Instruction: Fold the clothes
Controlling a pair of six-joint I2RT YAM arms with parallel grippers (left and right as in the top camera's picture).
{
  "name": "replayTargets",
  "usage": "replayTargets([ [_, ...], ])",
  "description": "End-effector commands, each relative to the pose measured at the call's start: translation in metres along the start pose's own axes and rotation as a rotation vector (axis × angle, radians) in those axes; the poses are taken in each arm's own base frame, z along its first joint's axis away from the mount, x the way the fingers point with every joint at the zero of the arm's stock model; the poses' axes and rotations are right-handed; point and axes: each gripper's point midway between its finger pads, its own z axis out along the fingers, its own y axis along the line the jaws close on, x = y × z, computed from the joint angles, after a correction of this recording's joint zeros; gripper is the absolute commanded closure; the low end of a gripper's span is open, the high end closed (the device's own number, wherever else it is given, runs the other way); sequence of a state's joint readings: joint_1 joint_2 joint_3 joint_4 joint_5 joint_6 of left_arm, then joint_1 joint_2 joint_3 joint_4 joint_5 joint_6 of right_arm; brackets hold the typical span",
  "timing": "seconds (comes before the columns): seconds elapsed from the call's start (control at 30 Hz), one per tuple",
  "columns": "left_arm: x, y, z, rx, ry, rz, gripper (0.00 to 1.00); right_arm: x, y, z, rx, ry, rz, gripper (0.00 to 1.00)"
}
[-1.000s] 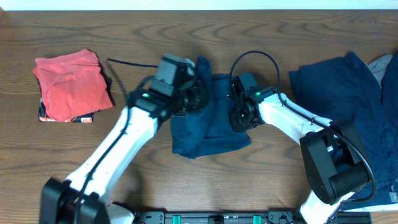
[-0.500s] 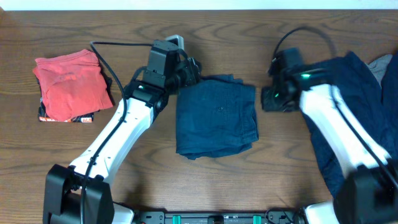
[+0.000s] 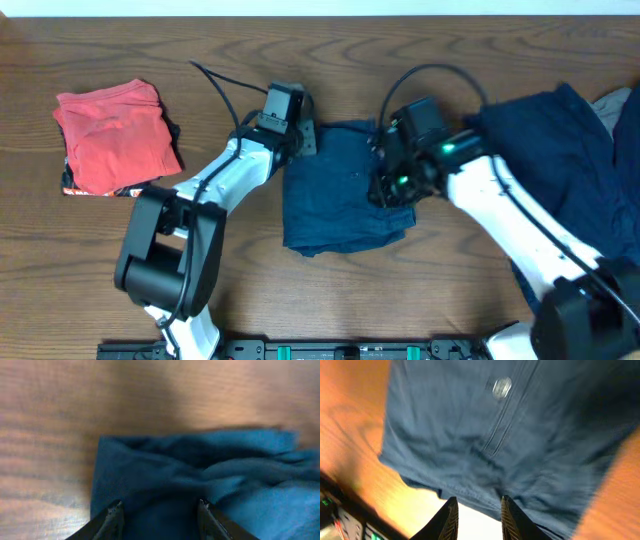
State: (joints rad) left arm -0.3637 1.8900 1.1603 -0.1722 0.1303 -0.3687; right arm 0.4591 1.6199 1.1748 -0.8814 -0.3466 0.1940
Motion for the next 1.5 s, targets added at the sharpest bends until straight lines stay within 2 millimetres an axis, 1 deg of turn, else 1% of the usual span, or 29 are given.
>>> replayTargets([
  [0.0, 0.009, 0.007, 0.003, -0.037, 0.045, 0.015, 0.51, 0.024, 0.006, 0.031, -0.013, 0.107, 0.012, 0.73],
  [0.1, 0.031, 0.019, 0.003, -0.085, 0.13, 0.011, 0.51, 0.043, 0.0, 0.053, 0.008, 0.192, 0.032, 0.75],
  [0.17, 0.047, 0.031, -0.001, -0.144, 0.194, 0.01, 0.51, 0.053, -0.007, 0.063, 0.029, 0.233, 0.061, 0.75],
  [0.27, 0.074, 0.045, -0.01, -0.209, 0.31, 0.006, 0.5, 0.062, -0.032, 0.074, 0.142, 0.265, 0.143, 0.75],
  [0.3, 0.085, 0.05, -0.015, -0.23, 0.357, 0.003, 0.47, 0.063, -0.043, 0.076, 0.192, 0.263, 0.175, 0.74],
  [0.37, 0.103, 0.057, -0.025, -0.265, 0.438, -0.002, 0.46, 0.061, -0.063, 0.077, 0.275, 0.249, 0.224, 0.74],
  [0.43, 0.122, 0.061, -0.036, -0.287, 0.526, -0.035, 0.45, 0.054, -0.083, 0.076, 0.344, 0.212, 0.246, 0.73],
  [0.47, 0.132, 0.059, -0.042, -0.279, 0.574, -0.059, 0.45, 0.048, -0.093, 0.074, 0.378, 0.186, 0.252, 0.73],
  [0.5, 0.142, 0.055, -0.048, -0.26, 0.625, -0.084, 0.46, 0.039, -0.106, 0.071, 0.421, 0.144, 0.258, 0.7],
  [0.53, 0.153, 0.049, -0.055, -0.237, 0.685, -0.116, 0.46, 0.028, -0.12, 0.067, 0.469, 0.09, 0.265, 0.61],
  [0.57, 0.161, 0.044, -0.061, -0.216, 0.731, -0.139, 0.46, 0.016, -0.132, 0.062, 0.508, 0.035, 0.272, 0.56],
  [0.6, 0.169, 0.038, -0.068, -0.2, 0.775, -0.166, 0.43, 0.001, -0.144, 0.058, 0.539, -0.031, 0.28, 0.52],
  [0.67, 0.176, 0.032, -0.077, -0.187, 0.819, -0.196, 0.37, -0.024, -0.154, 0.051, 0.534, -0.12, 0.261, 0.49],
  [0.7, 0.176, 0.031, -0.08, -0.183, 0.823, -0.197, 0.34, -0.034, -0.155, 0.048, 0.514, -0.144, 0.249, 0.48],
  [0.77, 0.171, 0.028, -0.087, -0.17, 0.8, -0.191, 0.31, -0.05, -0.151, 0.043, 0.461, -0.175, 0.222, 0.48],
  [0.83, 0.157, 0.024, -0.091, -0.146, 0.734, -0.179, 0.28, -0.057, -0.145, 0.041, 0.428, -0.183, 0.197, 0.48],
  [0.87, 0.146, 0.024, -0.093, -0.142, 0.676, -0.165, 0.27, -0.059, -0.144, 0.04, 0.424, -0.186, 0.19, 0.47],
  [0.9, 0.135, 0.025, -0.094, -0.142, 0.618, -0.146, 0.23, -0.059, -0.143, 0.041, 0.423, -0.185, 0.185, 0.46],
  [1.0, 0.089, 0.022, -0.094, -0.117, 0.397, -0.036, 0.01, -0.055, -0.138, 0.043, 0.422, -0.167, 0.174, 0.44],
  [1.1, 0.049, 0.009, -0.088, -0.054, 0.223, 0.089, 0.02, -0.052, -0.134, 0.045, 0.422, -0.153, 0.165, 0.42],
  [1.17, 0.032, 0.002, -0.082, -0.022, 0.154, 0.137, 0.02, -0.051, -0.133, 0.046, 0.423, -0.145, 0.163, 0.42],
  [1.23, 0.024, 0.0, -0.073, -0.011, 0.126, 0.162, 0.02, -0.048, -0.132, 0.046, 0.424, -0.134, 0.163, 0.42],
  [1.3, 0.023, 0.002, -0.06, -0.008, 0.129, 0.154, 0.02, -0.044, -0.133, 0.046, 0.426, -0.119, 0.166, 0.41],
  [1.4, 0.028, 0.005, -0.038, 0.014, 0.158, 0.14, 0.02, -0.041, -0.133, 0.046, 0.429, -0.106, 0.167, 0.41],
  [1.47, 0.035, -0.001, -0.026, 0.067, 0.188, 0.132, 0.02, -0.041, -0.133, 0.046, 0.429, -0.105, 0.168, 0.41],
])
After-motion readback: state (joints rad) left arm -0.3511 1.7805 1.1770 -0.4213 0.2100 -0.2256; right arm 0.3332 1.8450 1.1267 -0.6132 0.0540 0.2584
